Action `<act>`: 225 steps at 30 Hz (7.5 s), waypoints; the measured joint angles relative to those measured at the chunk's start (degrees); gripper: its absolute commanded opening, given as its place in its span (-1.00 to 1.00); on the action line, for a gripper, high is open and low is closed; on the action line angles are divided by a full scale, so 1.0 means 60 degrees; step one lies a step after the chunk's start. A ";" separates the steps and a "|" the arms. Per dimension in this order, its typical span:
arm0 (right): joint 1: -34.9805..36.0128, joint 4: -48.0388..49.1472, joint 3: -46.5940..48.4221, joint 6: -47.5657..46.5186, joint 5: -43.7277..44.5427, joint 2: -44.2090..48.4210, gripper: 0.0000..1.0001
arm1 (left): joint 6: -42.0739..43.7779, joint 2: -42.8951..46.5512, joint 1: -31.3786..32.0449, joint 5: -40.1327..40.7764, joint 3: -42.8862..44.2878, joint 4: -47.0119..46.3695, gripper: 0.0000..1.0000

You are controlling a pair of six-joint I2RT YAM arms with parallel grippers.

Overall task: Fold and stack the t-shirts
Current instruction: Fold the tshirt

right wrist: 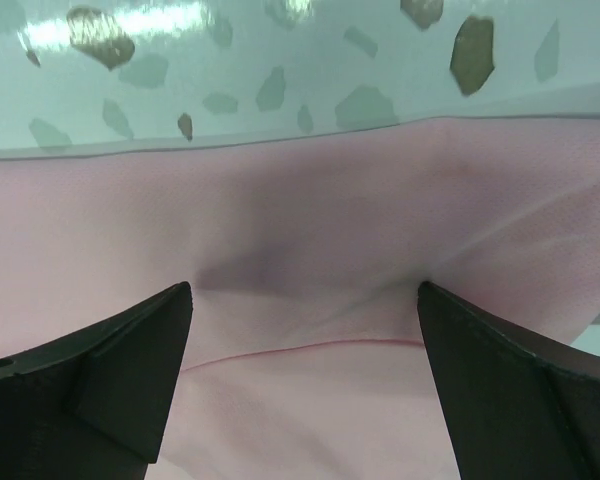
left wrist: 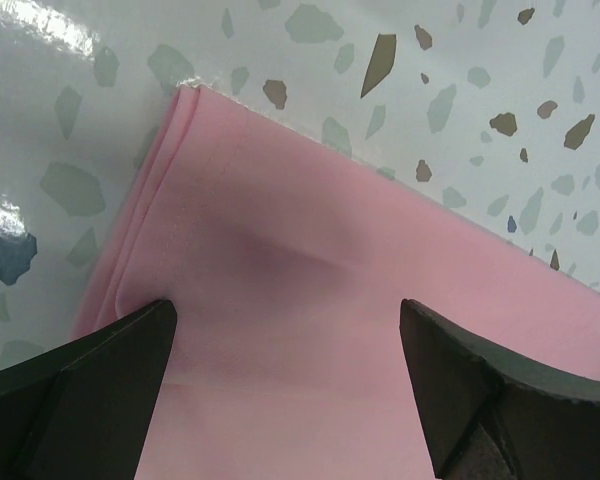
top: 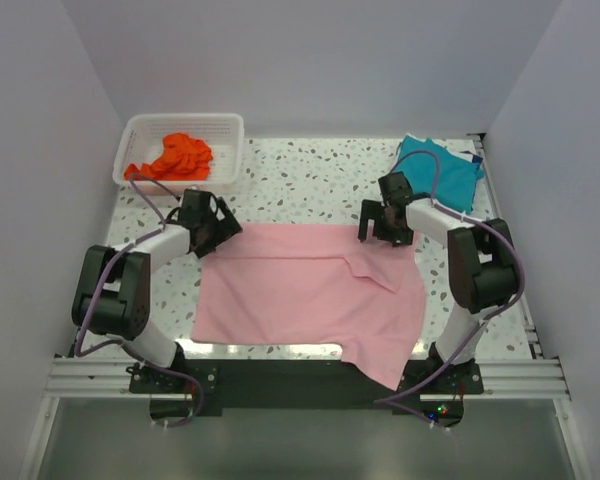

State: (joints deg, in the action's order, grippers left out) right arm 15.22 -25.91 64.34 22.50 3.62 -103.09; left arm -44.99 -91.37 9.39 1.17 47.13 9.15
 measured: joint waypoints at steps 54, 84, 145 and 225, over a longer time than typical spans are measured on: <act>-0.0382 -0.0765 -0.1891 0.0098 -0.0273 0.4707 0.98 | -0.5242 0.5625 0.6521 0.1708 -0.2692 0.5686 1.00; -0.0408 -0.0856 -0.1905 -0.0153 -0.0262 0.4674 0.97 | -0.8615 0.5421 0.5169 0.4444 -0.3406 0.7435 -0.24; 0.7723 -0.3508 -0.5104 0.3300 -0.0321 0.5311 -0.36 | -0.8072 0.5832 0.4863 0.4597 -0.3501 0.7162 -1.00; 0.1719 -0.4146 0.3435 -0.0878 0.1523 -0.0546 -0.97 | -0.2892 0.1282 0.0583 0.3912 0.0146 0.3519 -0.22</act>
State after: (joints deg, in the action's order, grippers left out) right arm 25.54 -50.78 84.95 17.23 12.75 -106.37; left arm -62.35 -83.68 12.88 24.64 48.01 30.26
